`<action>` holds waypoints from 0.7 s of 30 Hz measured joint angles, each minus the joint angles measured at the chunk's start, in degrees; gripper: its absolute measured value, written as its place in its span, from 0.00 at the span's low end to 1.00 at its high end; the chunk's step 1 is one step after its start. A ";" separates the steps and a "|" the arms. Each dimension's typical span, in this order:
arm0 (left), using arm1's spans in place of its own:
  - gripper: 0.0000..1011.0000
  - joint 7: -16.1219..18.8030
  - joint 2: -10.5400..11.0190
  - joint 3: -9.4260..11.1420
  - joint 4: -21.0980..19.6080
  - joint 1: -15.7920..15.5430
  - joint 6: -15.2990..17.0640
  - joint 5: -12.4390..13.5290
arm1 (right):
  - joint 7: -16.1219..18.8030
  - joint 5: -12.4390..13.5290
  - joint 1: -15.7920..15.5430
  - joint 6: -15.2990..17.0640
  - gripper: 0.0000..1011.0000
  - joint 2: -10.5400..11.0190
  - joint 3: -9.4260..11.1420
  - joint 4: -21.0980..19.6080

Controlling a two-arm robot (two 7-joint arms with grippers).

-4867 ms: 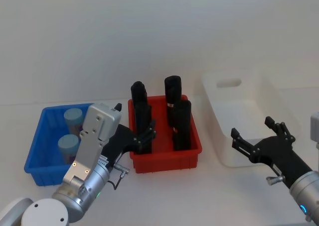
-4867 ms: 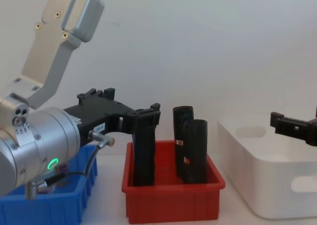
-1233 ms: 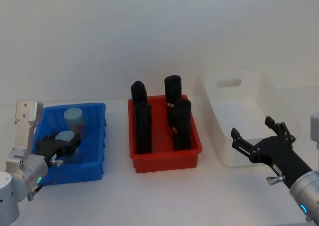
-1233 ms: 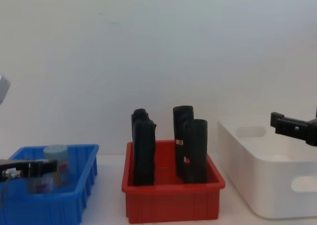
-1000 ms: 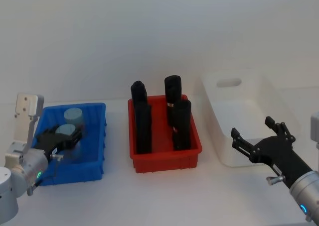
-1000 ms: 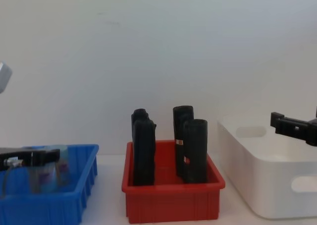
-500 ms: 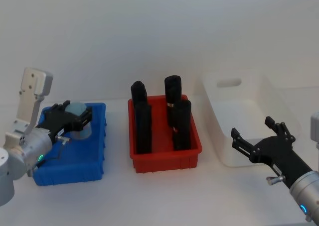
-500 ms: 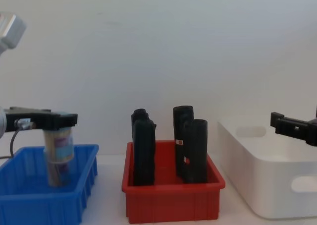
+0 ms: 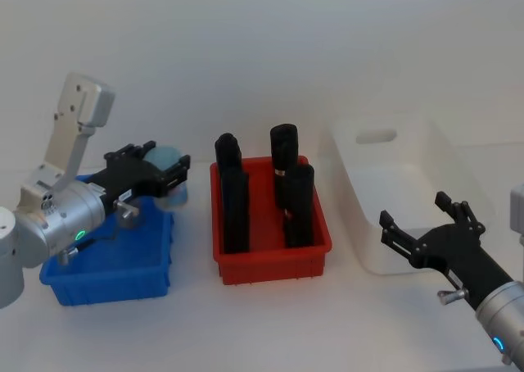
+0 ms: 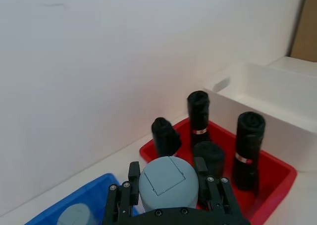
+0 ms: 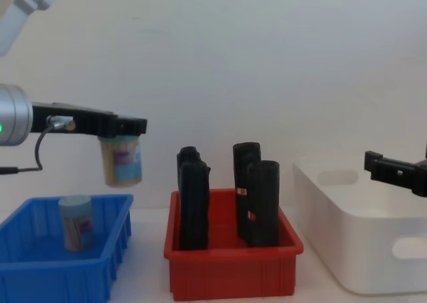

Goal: Pick the cotton swabs from the blue box and place them into the white box.

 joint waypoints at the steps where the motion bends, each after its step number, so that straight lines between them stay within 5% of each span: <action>1: 0.66 -0.67 -0.02 0.05 -0.22 -0.13 0.33 0.00 | 0.00 0.00 0.00 0.00 0.99 0.00 0.00 0.00; 21: 0.66 -16.08 -1.85 1.63 -1.41 -5.18 6.47 -2.95 | 0.00 0.00 0.00 0.00 0.99 0.00 0.00 0.00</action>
